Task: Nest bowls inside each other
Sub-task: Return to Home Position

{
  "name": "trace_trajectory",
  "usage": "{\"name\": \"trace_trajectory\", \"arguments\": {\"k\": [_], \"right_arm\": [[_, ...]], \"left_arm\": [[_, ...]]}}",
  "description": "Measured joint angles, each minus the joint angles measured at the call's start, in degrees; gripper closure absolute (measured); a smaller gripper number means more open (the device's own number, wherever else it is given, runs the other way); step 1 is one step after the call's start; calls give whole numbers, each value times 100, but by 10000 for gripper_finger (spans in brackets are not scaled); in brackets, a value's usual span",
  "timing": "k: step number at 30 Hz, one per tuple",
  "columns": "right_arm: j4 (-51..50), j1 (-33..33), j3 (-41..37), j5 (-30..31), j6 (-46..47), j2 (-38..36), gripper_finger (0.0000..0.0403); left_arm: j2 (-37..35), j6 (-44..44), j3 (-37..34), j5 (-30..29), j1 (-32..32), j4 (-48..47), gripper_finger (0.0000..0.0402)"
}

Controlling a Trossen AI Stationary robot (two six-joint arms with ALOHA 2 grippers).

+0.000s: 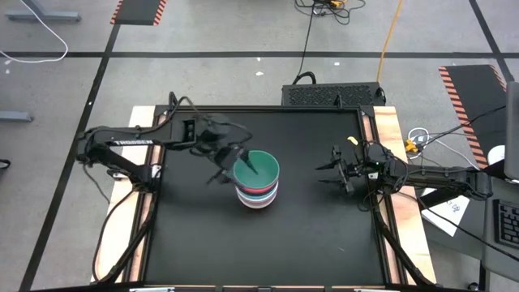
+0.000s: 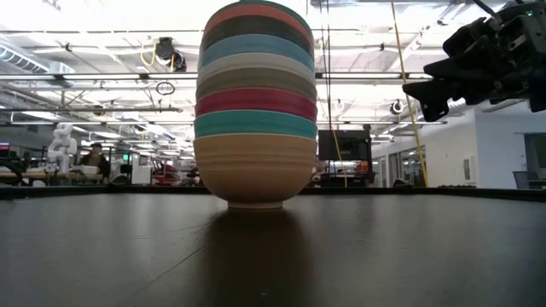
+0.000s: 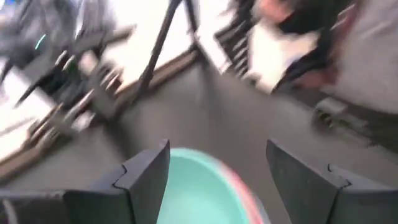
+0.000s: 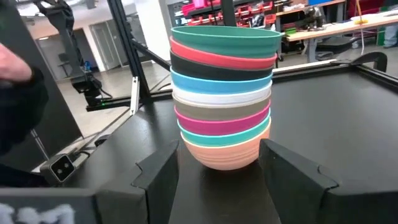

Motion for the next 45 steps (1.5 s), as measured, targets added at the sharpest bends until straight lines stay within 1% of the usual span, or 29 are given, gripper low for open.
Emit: {"name": "trace_trajectory", "arguments": {"k": [2, 3, 5, 7, 9, 11, 17, 20, 23, 24, 27, 29, 31, 33, 36, 37, 39, 41, 44, 45], "right_arm": [[0, 0, 0, 0, 40, -2, 193], [0, 0, 0, 0, 46, -7, 193], [0, 0, 2, 1, 46, -9, 193], [-37, 0, 2, 0, 43, -22, 193], [-42, 0, 2, 0, 46, -22, 193], [-34, 0, 2, 0, 47, -22, 193], [180, 0, 4, 93, -260, -22, 193], [215, 0, 13, 577, -454, -22, 193], [-107, 0, 114, 975, -672, 6, 193], [-239, 0, 176, 1097, -717, 21, 193], [-529, 0, 269, 1263, -843, 84, 204], [-526, 0, 273, 1268, -855, 109, 224], [-517, 7, 275, 1268, -898, 106, 257], [-518, 40, 280, 1257, -954, 103, 301], [-540, 135, 280, 1231, -1103, 107, 377], [-557, 168, 280, 1229, -1179, 107, 389], [-562, 215, 280, 1268, -1183, 110, 393], [-559, 229, 280, 1432, -1144, 107, 397], [-657, 230, 253, 2098, -1159, 107, 401], [-787, 225, 230, 2313, -1215, 107, 402]], "left_arm": [[-249, 91, -616, 539, 12, 772, 133], [-388, 216, -911, 585, -9, 1035, 133], [-691, 399, -1570, 568, -19, 1419, 133], [-978, 319, -2206, 532, -10, 2160, 133], [-1352, 64, -2778, 297, 24, 2692, 133], [-1744, -175, -3212, -15, 71, 2930, 133], [-3147, -1190, -4156, -674, 106, 3058, 133], [-3849, -1599, -4542, -942, 104, 2813, 133], [-4394, -2095, -4919, -1436, 107, 2716, 133], [-4525, -2164, -5031, -1496, 110, 2585, 133], [-4809, -1921, -5331, -1522, 96, 2217, 139], [-4910, -1809, -5551, -1548, 84, 2287, 162], [-4962, -1542, -5727, -1591, 30, 2345, 202], [-4977, -1341, -5816, -1587, -17, 2359, 260], [-4981, -1094, -5824, -1592, -59, 2354, 363], [-4979, -1020, -5825, -1591, -68, 2321, 381], [-4978, -1021, -5828, -1602, -73, 2286, 386], [-4981, -1045, -5828, -1646, -73, 2215, 387], [-5069, -1167, -5830, -2073, -73, 1778, 398], [-5112, -1184, -5831, -2128, -72, 1645, 397]]}}
